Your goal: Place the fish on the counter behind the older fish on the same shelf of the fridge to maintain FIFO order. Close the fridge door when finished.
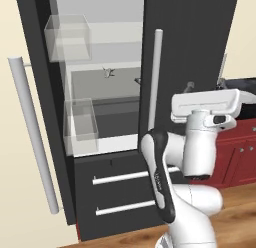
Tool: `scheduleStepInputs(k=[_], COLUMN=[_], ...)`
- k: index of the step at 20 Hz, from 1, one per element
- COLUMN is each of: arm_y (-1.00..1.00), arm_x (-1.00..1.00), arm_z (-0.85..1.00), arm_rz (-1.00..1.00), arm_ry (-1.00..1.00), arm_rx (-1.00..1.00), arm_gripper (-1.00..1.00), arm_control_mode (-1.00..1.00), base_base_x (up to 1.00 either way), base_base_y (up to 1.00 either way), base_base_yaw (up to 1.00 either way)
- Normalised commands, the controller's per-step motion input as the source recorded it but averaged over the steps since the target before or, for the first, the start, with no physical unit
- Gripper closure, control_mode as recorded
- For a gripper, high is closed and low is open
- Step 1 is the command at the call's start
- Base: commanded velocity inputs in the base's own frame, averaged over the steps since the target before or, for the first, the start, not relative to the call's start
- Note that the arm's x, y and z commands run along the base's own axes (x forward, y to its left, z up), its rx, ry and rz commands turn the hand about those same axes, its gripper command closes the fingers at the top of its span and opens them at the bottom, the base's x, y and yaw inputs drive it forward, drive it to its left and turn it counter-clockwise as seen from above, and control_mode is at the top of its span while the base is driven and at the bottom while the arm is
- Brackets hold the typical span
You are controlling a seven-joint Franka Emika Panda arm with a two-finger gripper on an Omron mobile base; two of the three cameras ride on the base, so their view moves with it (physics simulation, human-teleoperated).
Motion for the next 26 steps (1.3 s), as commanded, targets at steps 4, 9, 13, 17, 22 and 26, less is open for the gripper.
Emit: scheduleStepInputs(k=[4,9,13,17,22,26], arm_y=[1.00,1.00,1.00,1.00,1.00,1.00], arm_x=[-0.36,-0.43,-0.75,-0.43,-0.30,-0.22], arm_z=[-0.01,0.00,0.27,0.13,0.00,0.00], arm_rz=[-0.08,-0.12,-0.18,-0.15,-0.12,-0.14], arm_ry=[0.06,0.06,0.08,0.18,0.21,0.22], arm_rx=[-0.64,-0.42,-0.39,-0.49,-0.50,-0.43], arm_gripper=[-1.00,-1.00,-1.00,-1.00,-1.00,-1.00], arm_control_mode=[-1.00,-1.00,-1.00,-1.00,-1.00,-1.00], base_base_x=[0.00,0.00,0.00,0.00,0.00,0.00], base_base_y=[0.00,0.00,0.00,0.00,0.00,0.00], base_base_yaw=[0.00,0.00,0.00,0.00,0.00,0.00])
